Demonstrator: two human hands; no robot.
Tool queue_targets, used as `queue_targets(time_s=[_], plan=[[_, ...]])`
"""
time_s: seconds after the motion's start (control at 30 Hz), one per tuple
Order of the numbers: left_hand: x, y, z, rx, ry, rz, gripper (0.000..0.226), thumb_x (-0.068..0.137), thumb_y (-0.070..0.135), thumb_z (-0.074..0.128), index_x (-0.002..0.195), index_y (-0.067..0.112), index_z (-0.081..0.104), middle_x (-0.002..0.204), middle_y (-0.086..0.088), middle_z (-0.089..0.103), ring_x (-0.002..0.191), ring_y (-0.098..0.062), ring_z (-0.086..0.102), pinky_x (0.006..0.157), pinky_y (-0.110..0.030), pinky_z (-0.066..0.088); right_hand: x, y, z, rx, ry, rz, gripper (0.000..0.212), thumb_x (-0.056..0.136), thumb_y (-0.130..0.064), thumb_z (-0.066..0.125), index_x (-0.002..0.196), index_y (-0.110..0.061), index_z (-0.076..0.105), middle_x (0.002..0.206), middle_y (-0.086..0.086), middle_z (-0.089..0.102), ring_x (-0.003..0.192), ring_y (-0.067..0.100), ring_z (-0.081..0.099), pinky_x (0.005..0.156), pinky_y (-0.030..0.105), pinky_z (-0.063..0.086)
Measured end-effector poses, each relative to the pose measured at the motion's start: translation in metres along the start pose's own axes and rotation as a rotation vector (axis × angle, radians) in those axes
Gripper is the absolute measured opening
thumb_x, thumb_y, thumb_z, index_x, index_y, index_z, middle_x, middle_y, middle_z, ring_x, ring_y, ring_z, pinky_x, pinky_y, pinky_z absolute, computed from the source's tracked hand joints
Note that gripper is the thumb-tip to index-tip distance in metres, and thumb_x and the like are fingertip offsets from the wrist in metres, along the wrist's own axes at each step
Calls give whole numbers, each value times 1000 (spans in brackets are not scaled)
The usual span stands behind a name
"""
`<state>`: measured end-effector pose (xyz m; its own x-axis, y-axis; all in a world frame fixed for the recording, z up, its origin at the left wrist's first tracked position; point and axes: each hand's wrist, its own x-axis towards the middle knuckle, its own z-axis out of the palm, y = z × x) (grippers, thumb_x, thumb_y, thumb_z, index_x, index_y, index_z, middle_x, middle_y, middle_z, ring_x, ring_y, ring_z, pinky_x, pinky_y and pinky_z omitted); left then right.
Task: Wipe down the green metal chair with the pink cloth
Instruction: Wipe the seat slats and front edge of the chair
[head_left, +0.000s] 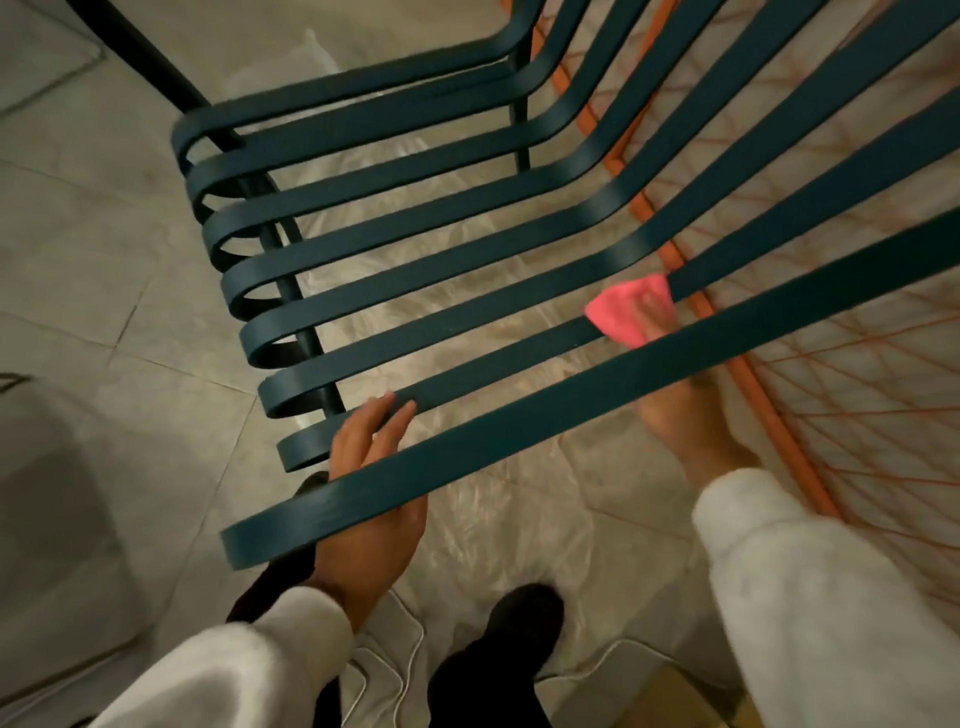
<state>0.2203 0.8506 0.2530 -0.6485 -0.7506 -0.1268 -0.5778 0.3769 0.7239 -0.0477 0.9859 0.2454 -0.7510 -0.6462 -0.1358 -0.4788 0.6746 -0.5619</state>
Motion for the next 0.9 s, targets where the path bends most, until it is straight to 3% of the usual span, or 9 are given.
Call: queue_targets(time_s=[0.13, 0.27, 0.37, 0.47, 0.57, 0.63, 0.7, 0.8, 0.9], plan=[[-4, -4, -2, 57, -18, -69, 55, 91, 29, 51, 143, 13, 45, 154, -6, 32, 144, -26, 28, 114, -54, 30, -41, -19, 68, -12, 54, -133, 51, 99, -17, 39, 148, -2, 40, 158, 16, 31, 148, 31, 27, 117, 54, 28], [-6, -9, 2, 176, -45, -67, 58, 93, 36, 36, 140, 3, 47, 151, -14, 37, 143, -32, 29, 113, -56, 32, -82, -90, 95, -49, -87, -401, 50, 97, -21, 37, 146, -20, 41, 164, -10, 13, 144, 24, 33, 111, 40, 40], [-3, -7, 3, 189, -42, -71, 58, 91, 33, 36, 136, -1, 51, 146, -19, 44, 139, -37, 36, 110, -55, 35, -79, -94, 95, -118, -280, -489, 54, 104, -32, 8, 157, -25, 20, 165, -6, 8, 153, 16, 4, 123, 39, 17], [-4, -10, 3, 175, -12, -25, 49, 91, 18, 51, 133, -7, 51, 144, -23, 45, 136, -40, 38, 108, -56, 36, -61, -84, 60, -238, -275, -620, 54, 101, -20, 25, 155, -23, 23, 162, -3, 24, 149, 11, 23, 121, 32, 15], [-5, -7, -1, 139, -38, -33, 57, 88, 19, 52, 139, -7, 43, 149, -22, 38, 140, -38, 30, 111, -52, 28, -35, -37, 30, -245, -136, -325, 37, 101, -29, 49, 130, -9, 59, 137, -6, 51, 124, 8, 54, 111, 30, 36], [-3, -2, -4, 109, -34, -42, 59, 88, 21, 51, 139, -7, 42, 149, -23, 38, 139, -40, 30, 110, -53, 26, -16, -2, 16, -263, -89, -285, 55, 102, -43, 44, 138, -2, 52, 149, 5, 45, 140, 23, 42, 117, 47, 32], [-3, 1, -6, 70, -32, -46, 61, 88, 24, 51, 141, -5, 40, 151, -19, 34, 140, -37, 28, 111, -53, 23, -1, 6, 11, -168, -11, -162, 52, 105, -35, 37, 135, 4, 54, 146, 18, 49, 139, 36, 43, 110, 57, 38], [-2, -2, -6, -5, -57, -80, 67, 87, 29, 51, 144, 0, 33, 153, -7, 21, 145, -25, 16, 113, -44, 13, 30, -30, 12, -93, 139, 18, 40, 100, -20, 44, 136, -8, 57, 143, 12, 55, 130, 38, 50, 109, 47, 40], [1, -10, -2, 33, -37, -16, 64, 87, 18, 62, 142, -4, 38, 151, -13, 27, 145, -21, 14, 111, -45, 8, 41, -66, 31, -45, 152, 47, 44, 99, -13, 49, 143, -17, 50, 144, 8, 53, 130, 31, 49, 108, 42, 43]])
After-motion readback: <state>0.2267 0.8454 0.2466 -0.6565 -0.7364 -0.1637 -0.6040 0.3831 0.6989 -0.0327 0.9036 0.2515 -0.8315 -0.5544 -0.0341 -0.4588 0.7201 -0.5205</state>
